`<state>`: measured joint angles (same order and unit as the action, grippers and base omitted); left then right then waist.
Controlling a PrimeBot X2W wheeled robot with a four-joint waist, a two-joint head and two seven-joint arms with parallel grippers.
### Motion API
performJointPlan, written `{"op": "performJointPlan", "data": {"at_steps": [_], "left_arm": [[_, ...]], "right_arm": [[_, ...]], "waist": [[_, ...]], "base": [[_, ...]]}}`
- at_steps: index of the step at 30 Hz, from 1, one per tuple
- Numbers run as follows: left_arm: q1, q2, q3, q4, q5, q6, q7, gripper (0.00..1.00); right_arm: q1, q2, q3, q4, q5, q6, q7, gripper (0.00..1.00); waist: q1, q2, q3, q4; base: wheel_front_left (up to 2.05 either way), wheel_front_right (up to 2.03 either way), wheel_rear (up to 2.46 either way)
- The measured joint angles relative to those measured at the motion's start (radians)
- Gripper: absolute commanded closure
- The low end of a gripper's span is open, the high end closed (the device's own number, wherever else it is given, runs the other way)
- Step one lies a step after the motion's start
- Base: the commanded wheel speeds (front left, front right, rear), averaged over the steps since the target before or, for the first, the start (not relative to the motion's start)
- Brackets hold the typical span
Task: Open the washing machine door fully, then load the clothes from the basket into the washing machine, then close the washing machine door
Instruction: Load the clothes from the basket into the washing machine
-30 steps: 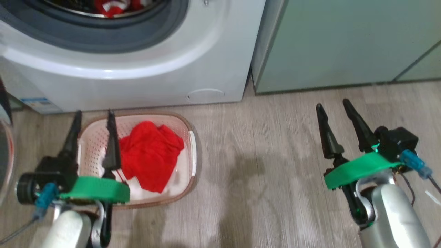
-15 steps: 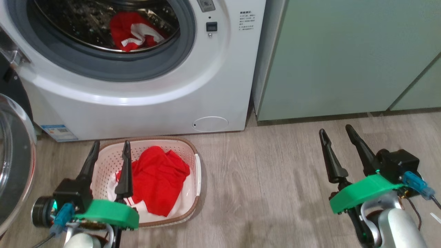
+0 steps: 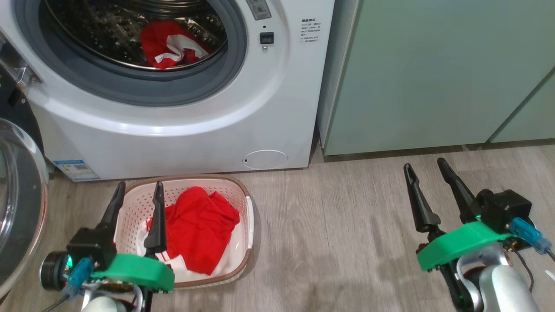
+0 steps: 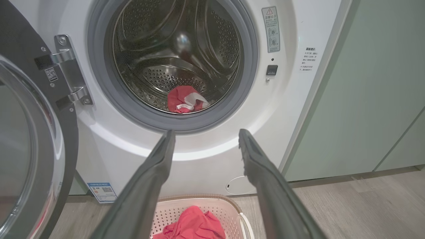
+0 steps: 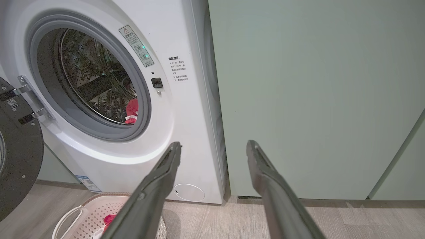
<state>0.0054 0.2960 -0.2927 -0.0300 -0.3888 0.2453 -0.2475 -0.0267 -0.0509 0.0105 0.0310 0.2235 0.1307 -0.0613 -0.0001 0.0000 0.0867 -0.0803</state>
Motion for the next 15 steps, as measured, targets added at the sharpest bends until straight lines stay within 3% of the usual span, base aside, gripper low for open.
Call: {"op": "performJointPlan", "data": {"at_steps": [15], "left_arm": [[-0.001,0.001,-0.001,-0.006,0.0,0.014,0.0,0.0]], "right_arm": [[0.0,0.0,-0.002,-0.01,-0.001,0.0,0.0,0.0]], "waist": [[0.0,0.0,0.019,0.005]], "base": [[0.0,0.0,0.0]]}}
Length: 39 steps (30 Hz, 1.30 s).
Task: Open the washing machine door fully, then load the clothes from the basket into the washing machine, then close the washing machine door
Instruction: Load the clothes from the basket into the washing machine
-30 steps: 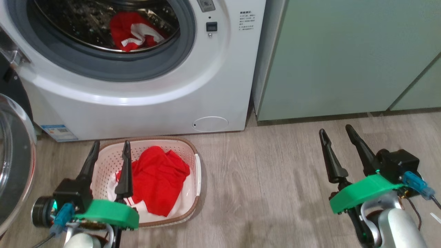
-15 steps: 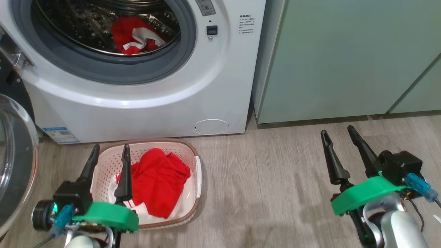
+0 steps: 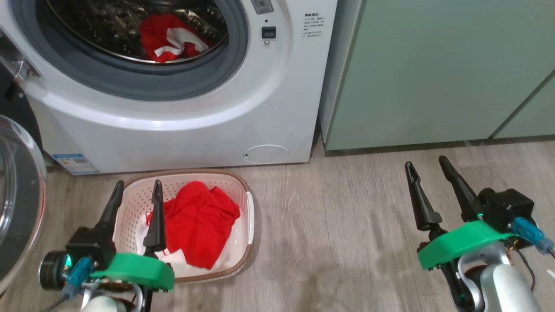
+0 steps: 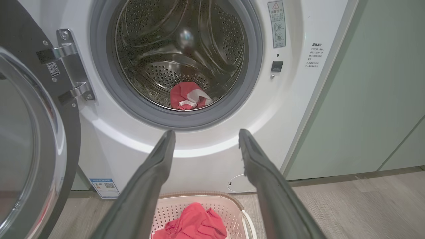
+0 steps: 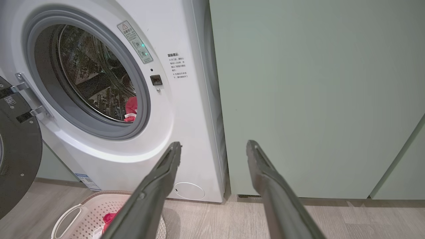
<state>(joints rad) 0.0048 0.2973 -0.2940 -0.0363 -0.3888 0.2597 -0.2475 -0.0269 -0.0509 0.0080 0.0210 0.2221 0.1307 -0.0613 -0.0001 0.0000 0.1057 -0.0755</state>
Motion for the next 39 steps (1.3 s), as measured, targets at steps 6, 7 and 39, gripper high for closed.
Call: {"op": "performJointPlan", "data": {"at_steps": [6,7,39], "left_arm": [[-0.011,0.004,0.002,-0.003,0.0,0.0,0.0,0.0],[-0.016,0.004,0.002,-0.002,0.003,0.002,0.0,0.0],[-0.82,-0.031,0.021,0.957,-0.177,-0.302,0.197,0.0]], "right_arm": [[-0.003,0.0,0.0,-0.011,0.0,0.0,0.0,0.0],[-0.005,0.0,0.0,-0.014,0.0,0.0,0.0,0.0],[-0.374,-0.001,0.162,-0.06,0.047,0.0,-0.12,0.0]], "waist": [[0.0,0.0,0.034,0.001],[0.0,0.0,0.041,0.0],[0.0003,-0.0001,0.703,-0.117]], "base": [[0.0,0.0,0.0],[0.0,0.0,0.0],[0.0,0.0,0.0]]}}
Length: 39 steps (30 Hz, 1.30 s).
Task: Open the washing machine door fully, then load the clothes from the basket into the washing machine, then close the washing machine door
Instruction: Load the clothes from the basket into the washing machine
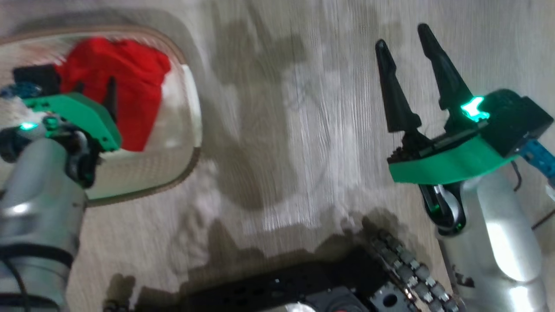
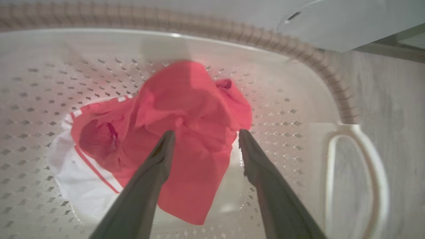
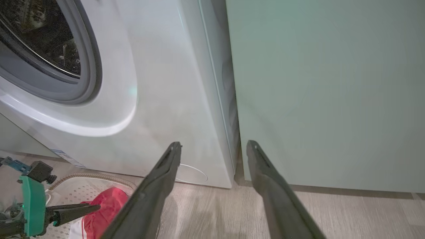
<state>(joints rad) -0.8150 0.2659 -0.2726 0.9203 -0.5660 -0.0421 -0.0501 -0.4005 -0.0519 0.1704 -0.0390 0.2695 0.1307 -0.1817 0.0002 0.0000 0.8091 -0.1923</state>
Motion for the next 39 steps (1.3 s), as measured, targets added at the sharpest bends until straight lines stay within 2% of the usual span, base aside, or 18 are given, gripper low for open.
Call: {"op": "performJointPlan", "data": {"at_steps": [8,15,24,25,26,27,33,39], "left_arm": [[-0.093,0.074,0.025,0.157,-0.024,-0.016,0.031,0.0],[-0.135,0.129,0.043,0.239,-0.029,-0.016,0.04,0.0],[-0.187,0.143,0.034,0.28,-0.033,-0.026,0.031,0.0],[-0.191,0.143,0.031,0.284,-0.033,-0.026,0.032,0.15],[-0.195,0.143,0.029,0.29,-0.033,-0.026,0.032,0.69],[-0.198,0.144,0.028,0.296,-0.032,-0.025,0.031,1.0],[-0.205,0.159,0.021,0.326,-0.032,-0.02,0.007,1.0],[-0.188,0.121,0.004,0.33,-0.021,-0.016,-0.072,1.0]], "right_arm": [[-0.066,0.0,0.055,0.017,0.039,0.0,-0.038,0.0],[-0.089,0.0,0.091,0.034,0.069,0.0,-0.061,0.0],[-0.1,0.0,0.096,0.033,0.077,0.0,-0.071,0.0],[-0.101,0.0,0.098,0.033,0.081,0.0,-0.071,0.0],[-0.1,0.0,0.099,0.033,0.085,0.0,-0.071,0.0],[-0.1,0.0,0.099,0.033,0.086,0.0,-0.071,0.0],[-0.101,0.0,0.105,0.037,0.093,0.0,-0.071,0.0],[-0.102,0.0,0.089,0.058,0.088,0.0,-0.074,0.0]], "waist": [[-0.0001,0.0,0.147,-0.055],[0.0,0.0,0.241,-0.102],[-0.0003,0.0001,0.295,-0.118],[-0.0003,0.0001,0.295,-0.117],[-0.0003,0.0001,0.295,-0.117],[-0.0003,0.0001,0.294,-0.118],[-0.0002,0.0,0.282,-0.127],[-0.0002,0.0,0.227,-0.108]], "base": [[0.0,0.0,0.0],[0.0,0.0,0.0],[0.0,0.0,0.0],[0.0,0.0,0.0],[0.0,0.0,0.0],[0.0,0.0,0.0],[0.0,0.0,0.0],[0.0,0.0,0.0]]}}
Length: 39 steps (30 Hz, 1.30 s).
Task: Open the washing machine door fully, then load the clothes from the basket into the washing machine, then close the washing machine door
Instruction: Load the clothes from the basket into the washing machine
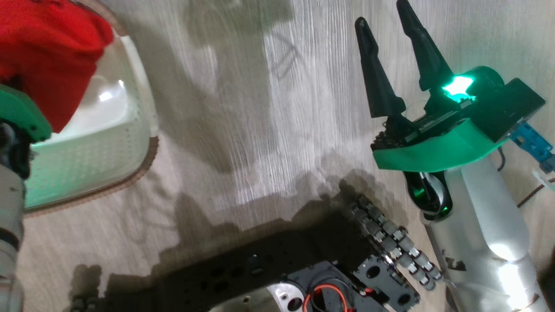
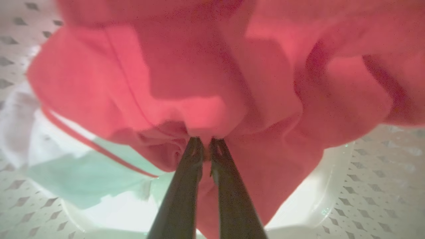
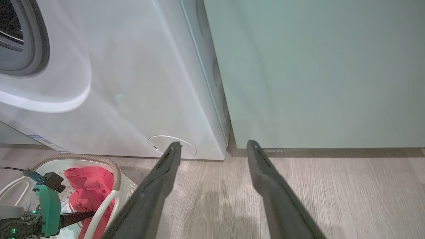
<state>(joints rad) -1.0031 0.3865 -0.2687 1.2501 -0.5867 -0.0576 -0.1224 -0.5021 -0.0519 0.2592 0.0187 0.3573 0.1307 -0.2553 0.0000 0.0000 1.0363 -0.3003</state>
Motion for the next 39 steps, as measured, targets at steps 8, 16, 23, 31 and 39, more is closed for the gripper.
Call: {"op": "performJointPlan", "data": {"at_steps": [8,16,23,31,39], "left_arm": [[0.069,-0.058,-0.018,-0.042,0.007,0.009,-0.11,1.0],[0.198,-0.086,-0.009,-0.276,0.055,0.073,-0.126,1.0],[0.387,-0.098,0.028,-0.597,0.112,0.134,-0.127,1.0],[0.534,-0.097,0.041,-0.891,0.157,0.188,-0.127,1.0],[0.65,-0.079,0.015,-1.116,0.193,0.232,-0.115,1.0]], "right_arm": [[0.015,0.0,-0.057,0.04,-0.057,0.0,0.0,0.0],[0.096,0.0,-0.114,0.066,-0.095,0.0,0.018,0.0],[0.15,0.0,-0.167,0.066,-0.113,0.0,0.05,0.0],[0.2,0.0,-0.202,0.066,-0.121,0.0,0.08,0.0],[0.253,0.0,-0.221,0.066,-0.129,0.0,0.107,0.0]], "waist": [[0.0,0.0,-0.121,0.055],[-0.0001,0.0,-0.271,0.114],[-0.0001,0.0001,-0.402,0.159],[-0.0001,0.0001,-0.535,0.196],[-0.0002,0.0001,-0.656,0.217]], "base": [[0.0,0.0,0.0],[0.0,0.0,0.0],[0.0,0.0,0.0],[0.0,0.0,0.0],[0.0,0.0,0.0]]}}
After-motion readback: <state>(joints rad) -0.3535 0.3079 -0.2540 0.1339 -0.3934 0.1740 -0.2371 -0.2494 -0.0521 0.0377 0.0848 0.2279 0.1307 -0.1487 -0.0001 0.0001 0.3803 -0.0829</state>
